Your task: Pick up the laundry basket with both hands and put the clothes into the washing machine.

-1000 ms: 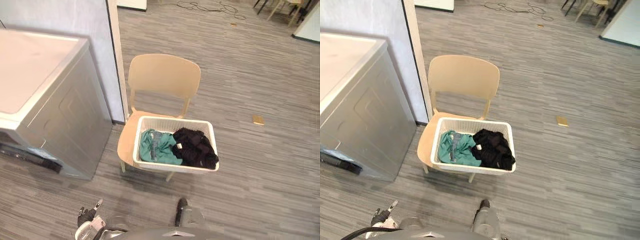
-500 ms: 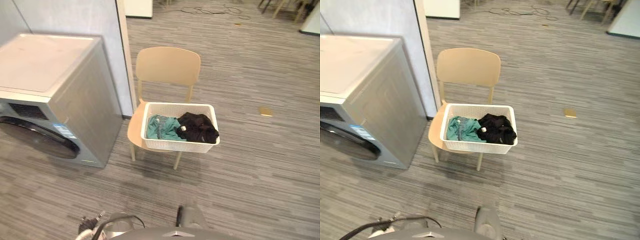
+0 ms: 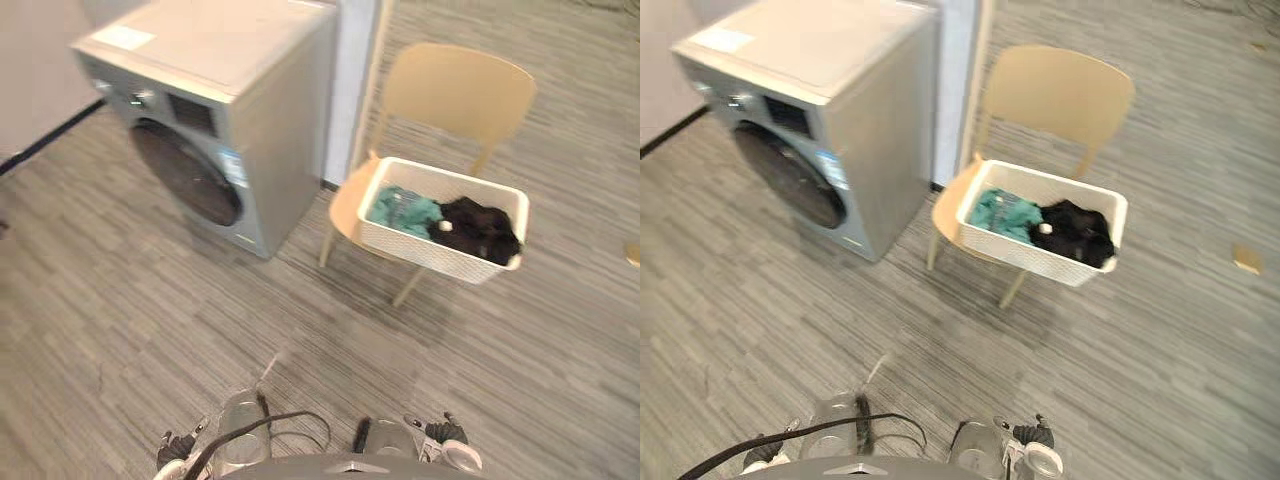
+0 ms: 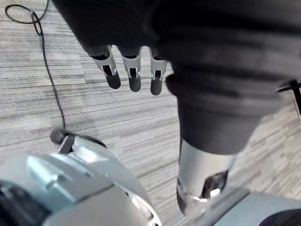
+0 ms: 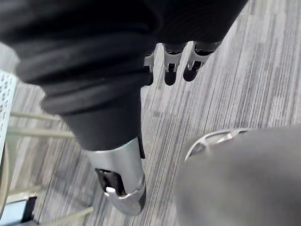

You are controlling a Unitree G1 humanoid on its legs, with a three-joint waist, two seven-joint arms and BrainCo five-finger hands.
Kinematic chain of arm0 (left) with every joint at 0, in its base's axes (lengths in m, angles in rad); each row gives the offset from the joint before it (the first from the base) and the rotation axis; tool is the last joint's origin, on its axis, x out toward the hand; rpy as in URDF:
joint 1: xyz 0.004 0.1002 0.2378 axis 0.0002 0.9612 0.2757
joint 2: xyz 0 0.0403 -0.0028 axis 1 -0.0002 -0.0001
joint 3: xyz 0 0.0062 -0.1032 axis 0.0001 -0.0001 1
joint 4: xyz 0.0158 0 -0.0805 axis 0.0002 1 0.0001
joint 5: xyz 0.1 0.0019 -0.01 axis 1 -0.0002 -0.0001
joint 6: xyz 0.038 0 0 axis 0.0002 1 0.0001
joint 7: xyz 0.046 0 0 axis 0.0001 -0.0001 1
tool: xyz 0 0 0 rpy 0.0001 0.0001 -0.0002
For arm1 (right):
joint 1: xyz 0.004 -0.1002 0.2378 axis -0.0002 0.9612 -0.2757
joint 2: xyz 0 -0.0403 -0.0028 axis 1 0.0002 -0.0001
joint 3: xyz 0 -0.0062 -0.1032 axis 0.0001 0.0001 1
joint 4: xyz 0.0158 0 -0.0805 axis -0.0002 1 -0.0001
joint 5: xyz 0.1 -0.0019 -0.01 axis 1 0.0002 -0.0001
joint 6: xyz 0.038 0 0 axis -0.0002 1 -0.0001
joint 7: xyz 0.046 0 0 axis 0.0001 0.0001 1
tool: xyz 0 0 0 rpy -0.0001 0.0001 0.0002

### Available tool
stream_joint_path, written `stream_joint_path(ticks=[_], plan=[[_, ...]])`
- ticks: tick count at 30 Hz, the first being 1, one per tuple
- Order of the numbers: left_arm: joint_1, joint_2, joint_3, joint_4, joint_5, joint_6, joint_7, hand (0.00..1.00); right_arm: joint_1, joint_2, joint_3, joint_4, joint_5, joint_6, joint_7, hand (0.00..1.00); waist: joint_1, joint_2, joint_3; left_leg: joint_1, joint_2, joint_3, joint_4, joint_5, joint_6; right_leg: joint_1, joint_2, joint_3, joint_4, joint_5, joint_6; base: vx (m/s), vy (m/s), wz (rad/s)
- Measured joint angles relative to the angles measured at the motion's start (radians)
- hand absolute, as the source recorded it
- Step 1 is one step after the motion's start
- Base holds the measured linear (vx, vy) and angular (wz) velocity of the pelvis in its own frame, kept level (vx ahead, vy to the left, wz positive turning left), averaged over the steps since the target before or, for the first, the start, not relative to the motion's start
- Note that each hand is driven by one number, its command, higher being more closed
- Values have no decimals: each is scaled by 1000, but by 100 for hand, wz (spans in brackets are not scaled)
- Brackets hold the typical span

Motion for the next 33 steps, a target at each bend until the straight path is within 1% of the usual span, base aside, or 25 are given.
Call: stream_joint_path(ticks=[1, 2, 4, 5, 6, 8, 10, 12, 14, 15, 16, 17, 18, 19, 20, 21, 23, 26, 27, 28, 29, 30, 31, 32, 33], plan=[[-4, -4, -14, 25, -1, 0, 5, 0, -3, -15, 0, -6, 3, -4, 1, 0, -6, 34, -17, 42, -3, -14, -107, -56, -74, -5, -2, -4, -15, 14, 33, -180, 539, 68], [-14, 16, -29, 42, -4, 1, 11, 0, -16, -5, -1, 6, 23, 2, 2, 0, -7, 23, -9, 44, -41, -5, -168, -56, -113, -11, -23, 12, -34, 27, 44, -145, 416, 73], [-23, 66, -58, 52, -4, 0, 22, 0, -3, 41, -3, 12, 61, 2, 21, 0, -18, -31, -30, 43, -118, 20, -279, -12, -82, 28, -33, -8, -102, 30, 37, -27, 222, 89], [-27, 70, -60, 58, -4, 0, 23, 0, 3, 47, -4, 13, 67, 1, 22, 0, -25, -36, -33, 36, -127, 40, -284, -9, -77, 61, -28, -22, -147, 35, 34, 74, 130, 127], [-36, 68, -77, 71, -10, 1, 24, 0, -2, 42, -25, 16, 78, 1, 21, 0, -34, -19, -33, 28, -139, 76, -284, 0, -63, 110, -45, -62, -222, 77, 48, 91, 178, 119], [-39, 67, -108, 73, -18, -2, 24, 0, -8, 32, -41, 24, 91, 1, 22, 0, -29, -17, -31, 21, -179, 88, -267, 20, -53, 150, -83, -93, -278, 114, 64, 93, 305, 73], [-34, 68, -134, 75, -19, -2, 23, 0, -34, 30, -43, 25, 95, 2, 30, 0, -23, 9, -21, -23, -222, 69, -173, -44, -19, 172, -134, -106, -272, 139, 88, 118, 366, 34], [-26, 69, -144, 85, -18, -2, 18, 0, -41, 21, -50, 29, 93, -3, 37, 0, -27, 9, -15, -18, -253, 57, -121, -101, 7, 168, -186, -95, -177, 151, 94, 143, 271, 37], [-14, 70, -153, 103, -17, -1, 15, 0, -55, -5, -47, 40, 79, 2, 48, 0, -26, 22, -13, 33, -278, 49, -117, -134, 32, 111, -241, -59, 13, 199, -23, 183, 257, 19], [-1, 70, -161, 102, -15, -1, 14, 0, -71, -29, -43, 55, 53, 0, 61, 0, -30, 37, -8, 68, -282, 42, -133, -147, 41, 41, -252, -8, 167, 221, -153, 170, 202, 10], [3, 70, -162, 103, -13, -1, 14, 0, -77, -28, -39, 59, 51, 1, 64, 0, -35, 47, -1, 81, -287, 36, -144, -147, 42, 3, -241, 25, 245, 188, -161, 212, 214, 20], [7, 84, -158, 103, -5, -1, 15, 0, -90, -18, -26, 67, 44, 1, 66, 0, -40, 22, 7, 111, -295, 27, -177, -147, 50, -69, -170, 111, 363, 101, -108, 219, 143, 30], [7, 96, -148, 112, 2, 1, 15, 0, -98, 5, -17, 73, 37, 2, 69, 0, -42, 6, 14, 138, -299, 10, -206, -147, 53, -116, -62, 178, 409, 25, -77, 223, 111, 29], [8, 98, -137, 115, 2, 4, 15, 0, -98, 20, -22, 69, 45, 3, 76, 0, -43, -2, 15, 152, -300, 9, -222, -146, 54, -141, -7, 202, 417, -10, -69, 250, 67, 23], [9, 95, -113, 120, 3, 12, 15, 0, -98, 31, -21, 61, 58, 1, 79, 0, -48, -7, 16, 183, -304, 9, -251, -145, 56, -190, 91, 229, 411, -61, -55, 354, 40, 19], [-6, 73, -83, 118, 5, 18, 14, 0, -98, 38, -21, 38, 60, 1, 82, 0, -54, -7, 20, 217, -312, 4, -277, -148, 60, -238, 157, 224, 389, -87, -52, 380, 25, 18], [-25, 56, -67, 120, 24, 19, 16, 0, -99, 38, -24, 2, 65, 1, 83, 0, -57, 11, 40, 272, -316, -13, -301, -160, 61, -297, 211, 187, 307, -90, -70, 337, -10, 33], [-91, 27, -61, 115, 63, 18, 16, 0, -100, 29, -48, -59, 65, -2, 84, 0, -62, 37, 70, 356, -292, -54, -335, -191, 44, -353, 226, 157, 100, -2, -107, 464, -88, 53], [-98, 14, -46, 109, 67, 18, 15, 0, -99, 25, -49, -64, 65, -4, 83, 0, -64, 48, 78, 398, -277, -57, -349, -208, 24, -347, 226, 163, 16, 69, -109, 486, -142, 40], [-98, 7, -20, 107, 76, 18, 15, 0, -91, 23, -48, -54, 56, -3, 81, 0, -64, 37, 71, 435, -266, -61, -346, -215, 13, -335, 215, 143, 33, 175, -141, 633, -213, 41], [-102, 5, -13, 108, 83, 18, 15, 0, -87, 23, -48, -50, 55, 0, 81, 0, -61, 36, 70, 444, -255, -65, -328, -214, 11, -333, 217, 134, 59, 180, -176, 581, -233, 36], [-108, 6, -14, 108, 97, 18, 16, 0, -85, 14, -50, -48, 42, 3, 81, 0, -65, 51, 61, 406, -214, -69, -221, -206, 7, -331, 229, 109, 96, 123, -188, 702, -317, 30], [-119, 1, 1, 100, 102, 19, 15, 0, -84, 14, -53, -48, 25, 3, 80, 0, -76, 58, 62, 308, -169, -71, -5, -155, 23, -308, 250, 89, 100, 81, -204, 566, -290, 28], [-125, -6, 19, 97, 106, 19, 16, 0, -82, 16, -57, -47, 22, 3, 79, 0, -80, 62, 64, 243, -140, -77, 128, -91, 35, -286, 266, 80, 91, 70, -220, 549, -298, 0], [-134, -25, 57, 80, 105, 20, 17, 0, -73, 17, -60, -47, 19, 10, 76, 0, -71, 72, 67, 133, -72, -102, 366, 41, 50, -224, 309, 79, 65, 55, -241, 532, -259, -50]])
